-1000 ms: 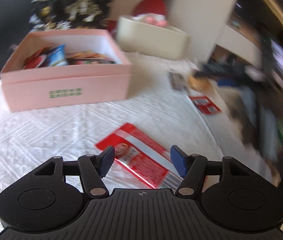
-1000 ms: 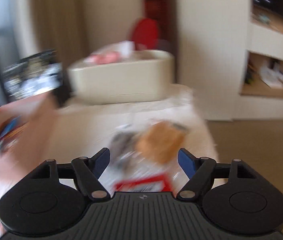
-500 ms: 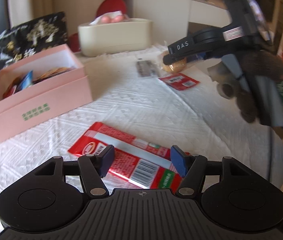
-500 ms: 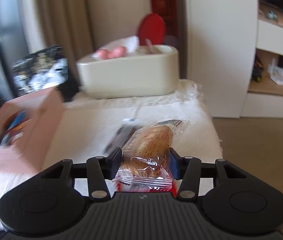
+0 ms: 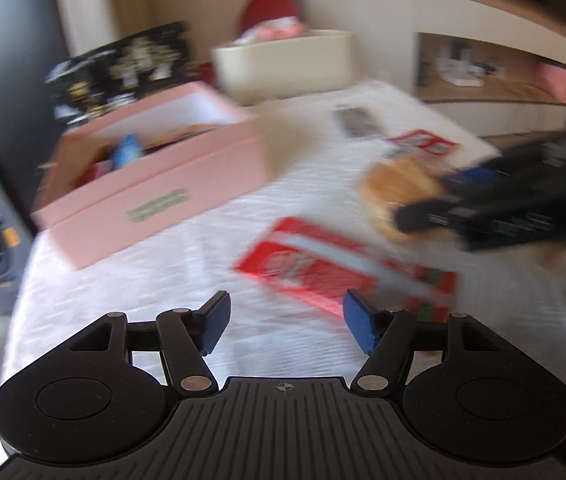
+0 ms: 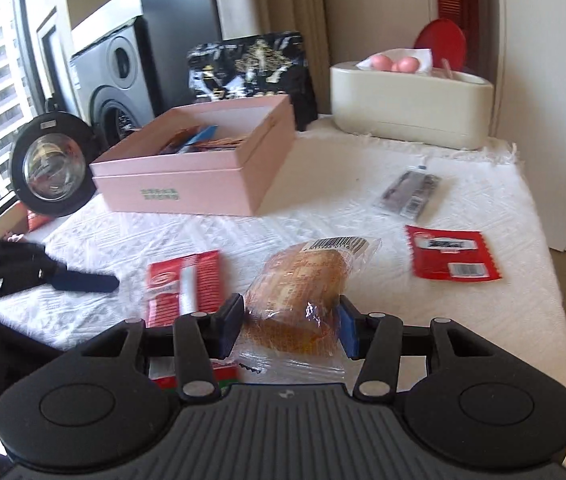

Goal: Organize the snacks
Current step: 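Grasp the bread bun bag with the right gripper, then lower the bread bun bag onto the table and open the right gripper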

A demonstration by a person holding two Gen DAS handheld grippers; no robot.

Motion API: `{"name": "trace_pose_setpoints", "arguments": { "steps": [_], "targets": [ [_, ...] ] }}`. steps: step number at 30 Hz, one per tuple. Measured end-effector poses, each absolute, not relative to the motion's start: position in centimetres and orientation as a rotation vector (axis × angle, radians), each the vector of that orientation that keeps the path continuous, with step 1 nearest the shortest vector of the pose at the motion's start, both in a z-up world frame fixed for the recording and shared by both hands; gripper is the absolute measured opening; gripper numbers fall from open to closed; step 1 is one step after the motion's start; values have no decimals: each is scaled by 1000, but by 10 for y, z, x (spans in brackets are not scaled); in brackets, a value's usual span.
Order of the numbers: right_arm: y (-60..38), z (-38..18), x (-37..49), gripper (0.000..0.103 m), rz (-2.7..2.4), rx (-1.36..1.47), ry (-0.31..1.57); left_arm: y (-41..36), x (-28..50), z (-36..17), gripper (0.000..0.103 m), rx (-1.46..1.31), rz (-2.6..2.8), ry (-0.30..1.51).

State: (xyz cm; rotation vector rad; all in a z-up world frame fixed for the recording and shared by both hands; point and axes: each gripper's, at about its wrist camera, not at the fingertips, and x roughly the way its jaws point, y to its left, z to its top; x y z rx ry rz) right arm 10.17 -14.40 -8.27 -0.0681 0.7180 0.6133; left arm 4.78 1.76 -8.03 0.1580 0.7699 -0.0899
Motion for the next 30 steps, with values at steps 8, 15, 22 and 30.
{"name": "trace_pose_setpoints", "arguments": {
  "steps": [8, 15, 22, 30],
  "targets": [
    [-130, -79, 80, 49, 824, 21, 767, 73, 56, -73, 66, -234, -80, 831],
    [-154, -70, 86, 49, 624, -50, 655, 40, 72, -81, 66, -276, -172, 872],
    [-184, -91, 100, 49, 473, -4, 695, 1, 112, -87, 68, -163, -223, 857],
    [-197, -103, 102, 74, 416, 40, 664, -24, 114, -89, 68, -34, -207, 836]
  ]
}}
